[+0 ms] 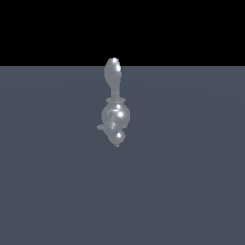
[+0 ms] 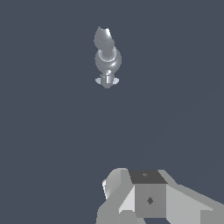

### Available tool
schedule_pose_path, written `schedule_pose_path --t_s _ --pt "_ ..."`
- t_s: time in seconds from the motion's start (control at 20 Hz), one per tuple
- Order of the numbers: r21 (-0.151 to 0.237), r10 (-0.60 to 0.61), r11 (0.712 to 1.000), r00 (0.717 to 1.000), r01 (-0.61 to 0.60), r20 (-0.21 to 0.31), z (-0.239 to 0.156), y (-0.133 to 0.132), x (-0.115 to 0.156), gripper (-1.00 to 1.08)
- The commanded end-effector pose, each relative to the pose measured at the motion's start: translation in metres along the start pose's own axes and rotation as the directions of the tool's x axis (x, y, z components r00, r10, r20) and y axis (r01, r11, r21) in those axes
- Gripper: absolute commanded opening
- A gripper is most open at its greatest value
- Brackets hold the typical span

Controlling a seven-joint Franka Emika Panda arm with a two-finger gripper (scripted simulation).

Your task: Turn on the faucet by rotating a designated handle.

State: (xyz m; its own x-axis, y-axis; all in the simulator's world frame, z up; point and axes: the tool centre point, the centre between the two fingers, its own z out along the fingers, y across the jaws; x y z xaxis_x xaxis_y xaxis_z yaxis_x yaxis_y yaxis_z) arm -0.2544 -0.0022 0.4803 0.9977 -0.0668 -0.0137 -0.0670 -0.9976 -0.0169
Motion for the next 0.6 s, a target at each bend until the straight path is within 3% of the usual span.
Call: schedule_pose_path --t_s 0.0,0.05,0.1,0.2,0.25,0.3,0.35,0.4,0.45,0.5,0.55 --pt "0.010 -0.007 1.000 0.997 0.006 0.071 0.029 -0.015 -0.003 -0.24" --pt "-0.016 -0.011 1.000 0.993 0.013 0.121 0.056 -0.013 0.000 -0.15" --pt "-0.029 -0.027 0.999 0.991 0.031 0.133 0.071 -0.005 0.012 -0.08" --pt "0.023 0.011 1.000 0.984 -0.015 0.180 0.109 0.014 0.021 0.04" --pt "0.004 -0.051 0.999 0.979 0.051 0.197 0.127 -0.024 0.024 -0.12" --pt "0.023 0.013 1.000 0.981 -0.018 0.192 0.136 0.007 0.037 -0.23" --pt "0.036 0.066 0.997 0.976 -0.075 0.206 0.151 0.012 0.043 -0.23" --pt "-0.021 -0.002 1.000 0.978 0.006 0.210 0.166 -0.011 0.045 -0.43" --pt "-0.038 -0.021 0.999 0.977 0.030 0.212 0.168 -0.025 0.044 -0.43" --pt "-0.070 0.019 0.998 0.974 -0.004 0.225 0.185 -0.004 0.048 -0.47" --pt "-0.094 0.020 0.996 0.978 0.000 0.209 0.191 -0.006 0.060 -0.43"
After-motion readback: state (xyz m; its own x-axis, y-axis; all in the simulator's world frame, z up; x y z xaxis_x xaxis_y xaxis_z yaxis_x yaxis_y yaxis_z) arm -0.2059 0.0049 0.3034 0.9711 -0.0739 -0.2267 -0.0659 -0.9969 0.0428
